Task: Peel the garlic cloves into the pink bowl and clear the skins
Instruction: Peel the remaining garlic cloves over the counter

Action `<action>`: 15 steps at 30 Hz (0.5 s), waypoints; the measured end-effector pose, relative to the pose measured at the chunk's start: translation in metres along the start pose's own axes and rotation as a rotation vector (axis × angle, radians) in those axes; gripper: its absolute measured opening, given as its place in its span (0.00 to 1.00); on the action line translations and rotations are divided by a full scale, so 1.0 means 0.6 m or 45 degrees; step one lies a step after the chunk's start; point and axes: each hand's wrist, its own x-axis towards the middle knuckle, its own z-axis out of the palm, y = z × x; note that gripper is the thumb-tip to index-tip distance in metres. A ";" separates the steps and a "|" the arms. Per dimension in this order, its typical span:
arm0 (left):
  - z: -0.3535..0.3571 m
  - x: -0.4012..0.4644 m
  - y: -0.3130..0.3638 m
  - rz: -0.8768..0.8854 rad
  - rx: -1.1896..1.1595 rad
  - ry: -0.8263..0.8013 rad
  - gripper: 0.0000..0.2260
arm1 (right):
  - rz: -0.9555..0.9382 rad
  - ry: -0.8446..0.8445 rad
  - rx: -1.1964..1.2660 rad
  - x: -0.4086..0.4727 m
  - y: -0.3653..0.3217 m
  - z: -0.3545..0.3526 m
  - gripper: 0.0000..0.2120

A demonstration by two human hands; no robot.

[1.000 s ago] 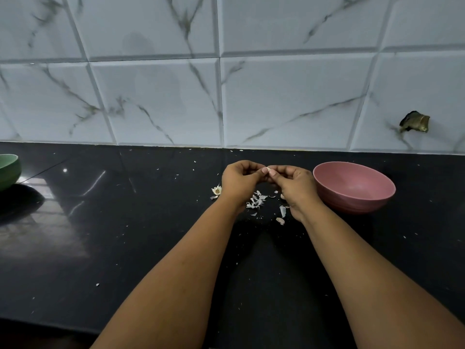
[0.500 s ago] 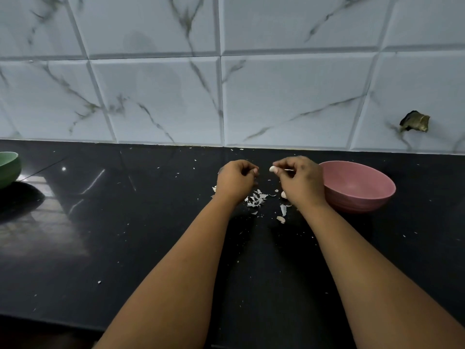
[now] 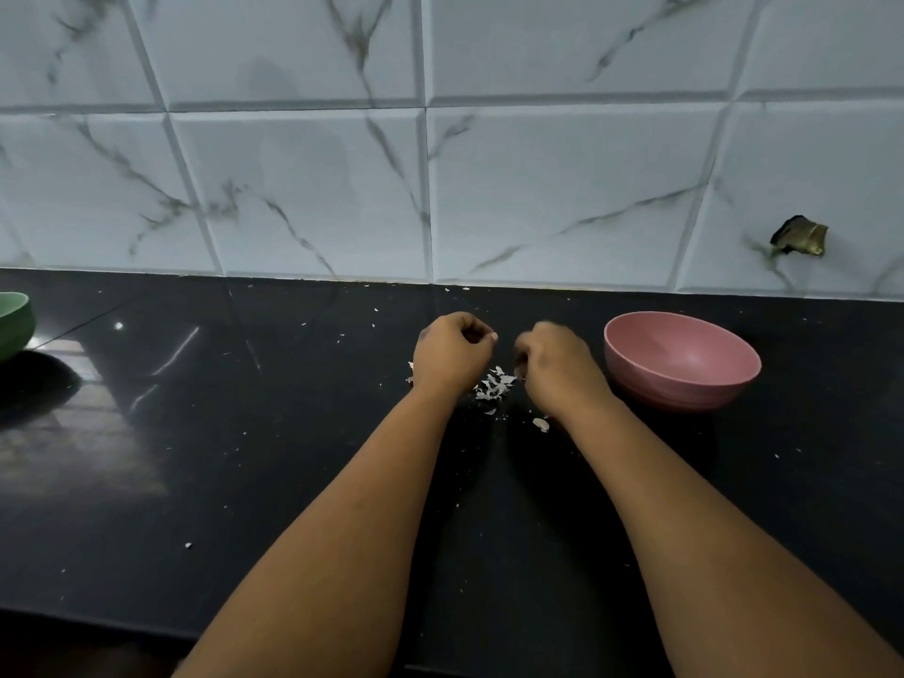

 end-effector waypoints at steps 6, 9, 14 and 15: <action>0.010 0.000 -0.003 -0.016 -0.146 -0.095 0.07 | 0.043 0.150 0.280 0.001 0.014 0.025 0.07; 0.015 -0.006 0.007 -0.163 -0.626 -0.233 0.04 | 0.160 0.430 0.710 0.004 0.020 0.015 0.02; 0.023 -0.013 0.013 -0.211 -0.972 -0.256 0.05 | 0.411 0.255 1.532 -0.008 0.005 0.020 0.05; 0.023 -0.013 0.012 -0.210 -1.000 -0.261 0.05 | 0.418 0.250 1.558 -0.009 0.004 0.019 0.05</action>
